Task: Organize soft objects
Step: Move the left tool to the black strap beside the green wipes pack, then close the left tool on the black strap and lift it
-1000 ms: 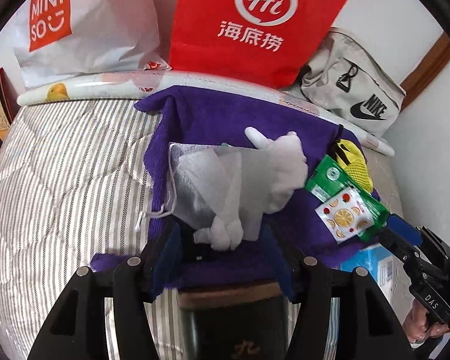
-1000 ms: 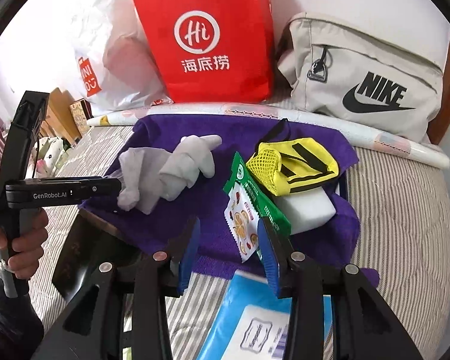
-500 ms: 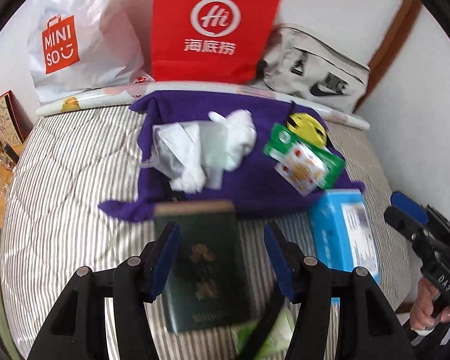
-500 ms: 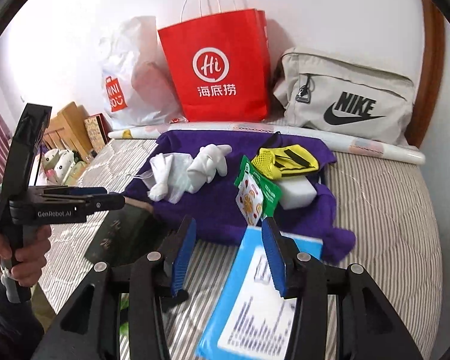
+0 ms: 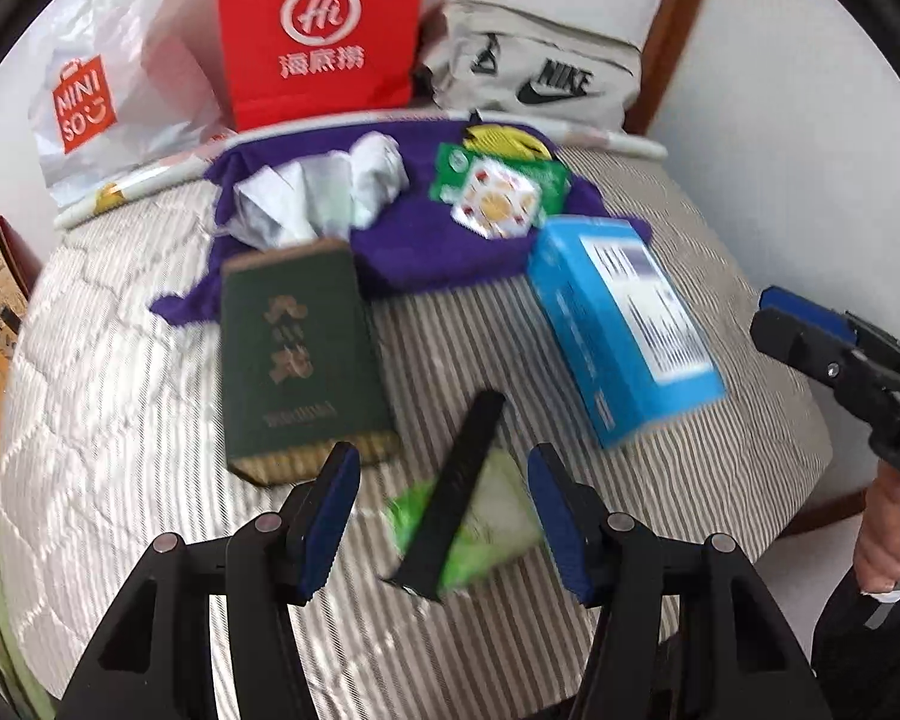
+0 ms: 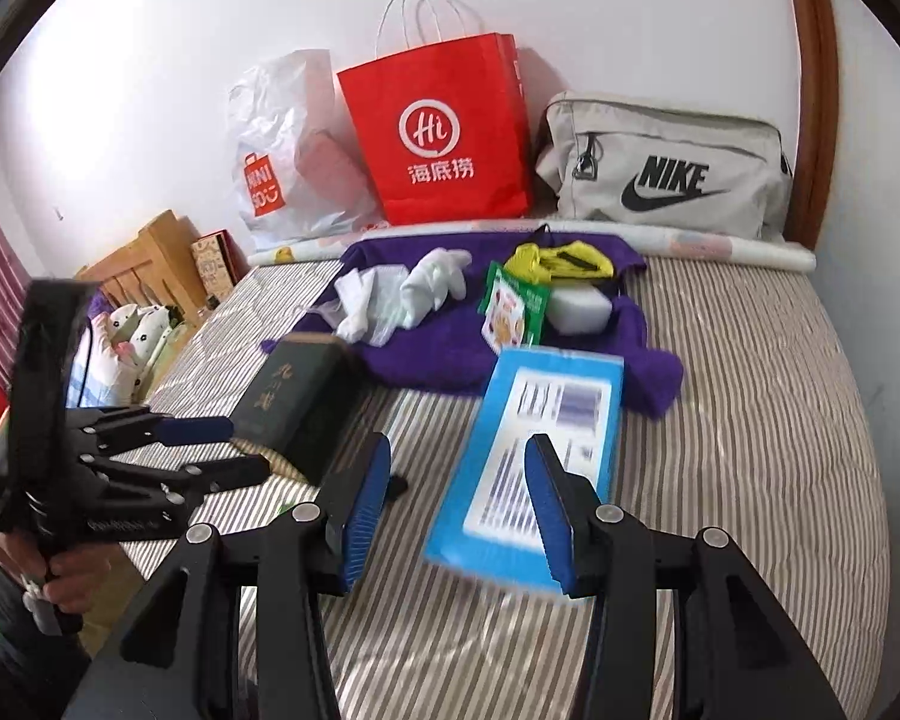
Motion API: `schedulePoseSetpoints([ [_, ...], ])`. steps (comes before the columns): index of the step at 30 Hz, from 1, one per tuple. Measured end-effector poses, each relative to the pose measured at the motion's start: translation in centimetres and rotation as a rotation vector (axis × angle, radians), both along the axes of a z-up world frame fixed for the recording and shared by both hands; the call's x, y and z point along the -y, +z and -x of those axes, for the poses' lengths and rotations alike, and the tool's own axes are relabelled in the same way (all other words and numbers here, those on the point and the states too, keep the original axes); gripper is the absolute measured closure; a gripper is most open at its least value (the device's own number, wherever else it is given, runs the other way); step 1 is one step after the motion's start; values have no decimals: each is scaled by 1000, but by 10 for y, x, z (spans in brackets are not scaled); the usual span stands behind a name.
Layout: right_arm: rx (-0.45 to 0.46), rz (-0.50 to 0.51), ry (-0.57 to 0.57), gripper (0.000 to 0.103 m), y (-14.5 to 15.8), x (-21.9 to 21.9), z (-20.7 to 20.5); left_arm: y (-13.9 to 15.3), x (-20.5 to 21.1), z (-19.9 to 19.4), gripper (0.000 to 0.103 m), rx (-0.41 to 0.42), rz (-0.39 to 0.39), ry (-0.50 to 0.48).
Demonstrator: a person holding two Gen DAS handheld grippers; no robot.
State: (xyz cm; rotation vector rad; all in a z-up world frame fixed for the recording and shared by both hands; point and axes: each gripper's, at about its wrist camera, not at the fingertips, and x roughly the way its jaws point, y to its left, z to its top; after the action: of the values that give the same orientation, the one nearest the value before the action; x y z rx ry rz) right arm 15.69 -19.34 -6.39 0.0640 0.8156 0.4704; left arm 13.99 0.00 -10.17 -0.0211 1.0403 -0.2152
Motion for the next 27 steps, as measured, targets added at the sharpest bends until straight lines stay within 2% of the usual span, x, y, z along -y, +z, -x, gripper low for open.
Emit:
schedulePoseSetpoints([
  [1,-1,1,5,56,-2,1,4,-5,3,3,47,-3,2,-12],
  [3,-2,4,10,56,-5,2,13,-10,8,7,58,4,1,-29],
  [4,-3,5,11,56,-7,2,17,-14,13,8,68,10,6,-52],
  [5,-8,5,12,56,-10,3,22,-18,15,8,70,3,15,-62],
  [14,-68,-8,-24,56,-33,20,47,-40,17,-3,70,-19,-31,-81],
  [18,-112,-30,-44,56,-46,26,47,-53,16,-10,70,-48,-41,-78],
  [22,-135,-15,-51,56,-56,28,45,-59,18,-11,70,-37,-56,-79],
  [24,-142,-18,-51,56,-58,29,45,-59,21,-9,81,-24,-80,-88],
  [27,-147,-19,-48,56,-60,28,45,-55,21,-8,83,-21,-81,-101],
])
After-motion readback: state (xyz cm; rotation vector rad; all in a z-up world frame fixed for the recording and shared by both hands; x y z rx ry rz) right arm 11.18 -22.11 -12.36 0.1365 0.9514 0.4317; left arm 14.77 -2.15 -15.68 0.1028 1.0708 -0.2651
